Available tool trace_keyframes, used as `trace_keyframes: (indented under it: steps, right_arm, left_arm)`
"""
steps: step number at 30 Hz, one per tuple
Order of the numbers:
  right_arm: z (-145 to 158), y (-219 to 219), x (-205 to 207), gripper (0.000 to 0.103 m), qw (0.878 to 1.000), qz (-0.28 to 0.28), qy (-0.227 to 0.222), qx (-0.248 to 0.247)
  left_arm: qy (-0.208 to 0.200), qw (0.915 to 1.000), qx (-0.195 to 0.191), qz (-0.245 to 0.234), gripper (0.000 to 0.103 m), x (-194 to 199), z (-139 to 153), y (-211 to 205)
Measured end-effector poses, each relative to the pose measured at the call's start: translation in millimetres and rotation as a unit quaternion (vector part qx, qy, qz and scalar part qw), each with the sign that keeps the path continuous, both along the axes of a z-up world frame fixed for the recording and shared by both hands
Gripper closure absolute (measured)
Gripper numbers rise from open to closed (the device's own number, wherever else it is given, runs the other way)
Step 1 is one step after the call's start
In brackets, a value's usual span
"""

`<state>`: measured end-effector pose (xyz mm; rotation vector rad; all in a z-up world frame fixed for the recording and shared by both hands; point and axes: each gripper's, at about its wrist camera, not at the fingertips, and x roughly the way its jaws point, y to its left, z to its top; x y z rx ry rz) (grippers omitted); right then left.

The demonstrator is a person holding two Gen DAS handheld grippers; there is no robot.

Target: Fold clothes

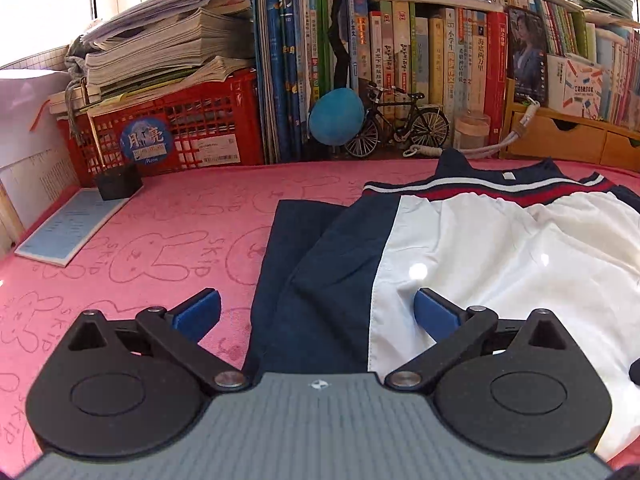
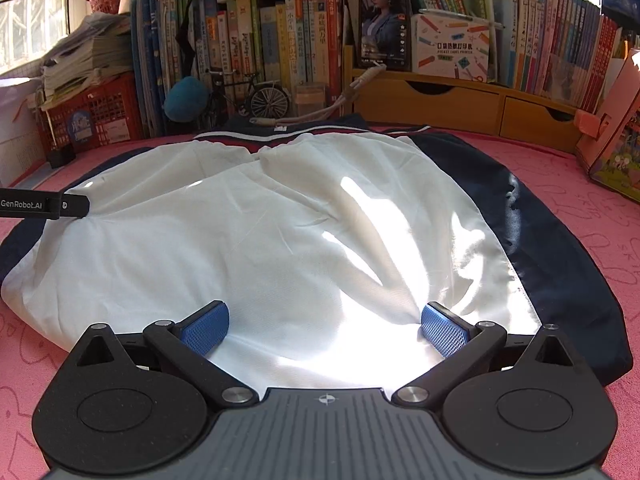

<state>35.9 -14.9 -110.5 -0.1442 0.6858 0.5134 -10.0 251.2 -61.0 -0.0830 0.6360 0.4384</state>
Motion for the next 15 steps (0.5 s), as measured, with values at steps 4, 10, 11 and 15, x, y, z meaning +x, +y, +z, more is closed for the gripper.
trace_keyframes:
  steps: [4,10,11,15]
  right_arm:
    - [-0.1,-0.4,0.0,0.000,1.000,0.000,0.000,0.000]
    - [0.3,-4.7,-1.8,0.000,1.000,-0.001,0.000,0.002]
    - [0.9,-7.2,-4.7,0.000,1.000,-0.004,0.000,0.000]
    - [1.1,-17.0,-15.3,0.000,1.000,-0.011,0.000,-0.002]
  left_arm:
    - [-0.033,0.9989,0.004,-0.034,0.001,-4.8,14.9,-17.4]
    - [-0.017,0.9921,-0.003,-0.124,0.001,16.9,8.4,-80.6]
    - [-0.011,0.9903,-0.005,-0.138,0.001,20.5,4.6,-90.8]
    - [0.021,0.9862,0.037,-0.160,0.001,37.3,-10.4,-117.3]
